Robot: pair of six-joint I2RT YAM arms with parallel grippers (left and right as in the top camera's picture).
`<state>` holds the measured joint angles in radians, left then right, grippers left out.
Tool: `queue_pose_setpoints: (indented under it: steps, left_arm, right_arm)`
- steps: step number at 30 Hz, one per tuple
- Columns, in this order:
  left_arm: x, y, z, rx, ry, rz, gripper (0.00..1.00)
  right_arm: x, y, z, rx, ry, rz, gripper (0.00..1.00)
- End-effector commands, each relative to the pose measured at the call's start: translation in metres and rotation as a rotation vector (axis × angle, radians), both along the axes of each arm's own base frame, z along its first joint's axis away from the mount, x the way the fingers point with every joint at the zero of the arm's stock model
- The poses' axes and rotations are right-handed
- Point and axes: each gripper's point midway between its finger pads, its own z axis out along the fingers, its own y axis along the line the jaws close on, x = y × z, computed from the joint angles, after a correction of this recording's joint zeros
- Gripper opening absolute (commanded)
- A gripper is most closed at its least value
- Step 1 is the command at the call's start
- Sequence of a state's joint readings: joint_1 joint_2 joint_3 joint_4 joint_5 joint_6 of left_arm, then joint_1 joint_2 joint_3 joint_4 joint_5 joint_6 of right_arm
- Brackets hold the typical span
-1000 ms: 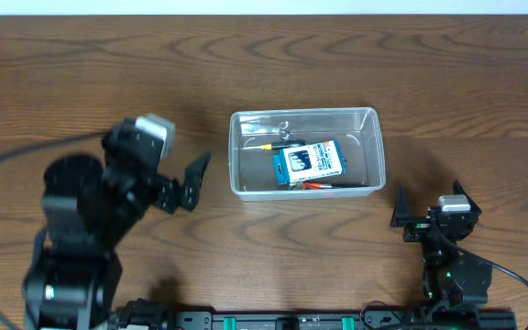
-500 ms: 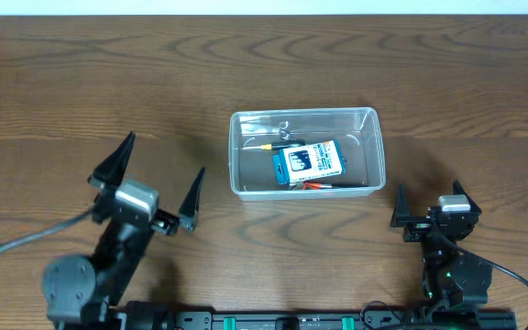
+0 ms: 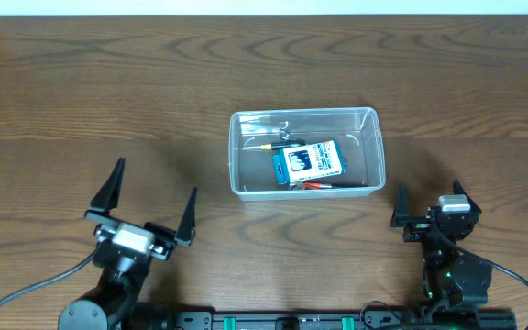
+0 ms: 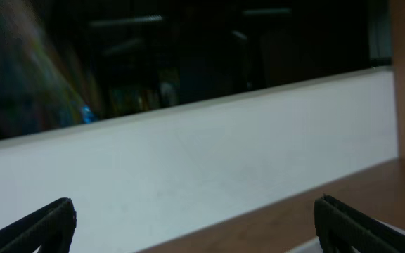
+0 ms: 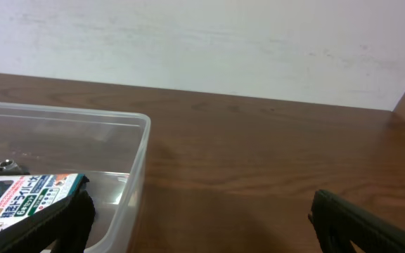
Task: Pack container
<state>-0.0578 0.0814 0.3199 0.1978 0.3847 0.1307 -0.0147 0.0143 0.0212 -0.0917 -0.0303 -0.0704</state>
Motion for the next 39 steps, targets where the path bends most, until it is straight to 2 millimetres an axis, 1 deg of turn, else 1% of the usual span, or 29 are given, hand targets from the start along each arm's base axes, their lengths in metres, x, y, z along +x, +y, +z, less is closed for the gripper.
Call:
queue_pose_setpoints:
  steps: [1,4,8,12,15,17,21,26,30,36,39]
  left_arm:
    - [-0.010,0.008,0.014,-0.018,-0.072,0.040,0.98]
    - [-0.017,0.009,0.019,-0.011,-0.108,0.049,0.98]
    - [-0.021,0.010,0.027,-0.013,-0.157,0.053,0.98]
    - [-0.029,0.010,0.040,-0.012,-0.260,0.058,0.98]
    - [-0.031,0.010,0.041,0.021,-0.316,0.077,0.98]
    - [-0.028,0.010,0.035,0.055,-0.330,0.096,0.98]
    - [-0.018,0.010,0.017,0.111,-0.325,0.125,0.98]
    - [-0.005,0.012,-0.013,0.176,-0.317,0.168,0.98]
    - [0.005,0.014,-0.034,0.182,-0.270,0.174,0.98]
    - [0.015,0.017,-0.051,0.191,-0.194,0.182,0.98]
    - [0.022,0.020,-0.066,0.198,-0.125,0.188,0.98]
  right_arm:
    - [0.000,0.003,-0.001,-0.013,-0.004,0.014,0.99]
    - [0.000,0.003,-0.001,-0.013,-0.004,0.014,0.99]
    - [0.000,0.003,-0.001,-0.013,-0.004,0.014,0.99]
    - [0.000,0.003,-0.001,-0.013,-0.004,0.014,0.99]
    - [0.000,0.003,-0.001,-0.013,-0.004,0.014,0.99]
    - [0.000,0.003,-0.001,-0.013,-0.004,0.014,0.99]
    - [0.000,0.003,-0.001,-0.013,-0.004,0.014,0.99]
    - [0.000,0.003,-0.001,-0.013,-0.004,0.014,0.99]
    - [0.000,0.003,-0.001,-0.013,-0.004,0.014,0.99]
    - [0.000,0.003,-0.001,-0.013,-0.004,0.014,0.99]
    - [0.000,0.003,-0.001,-0.013,-0.004,0.014,0.99]
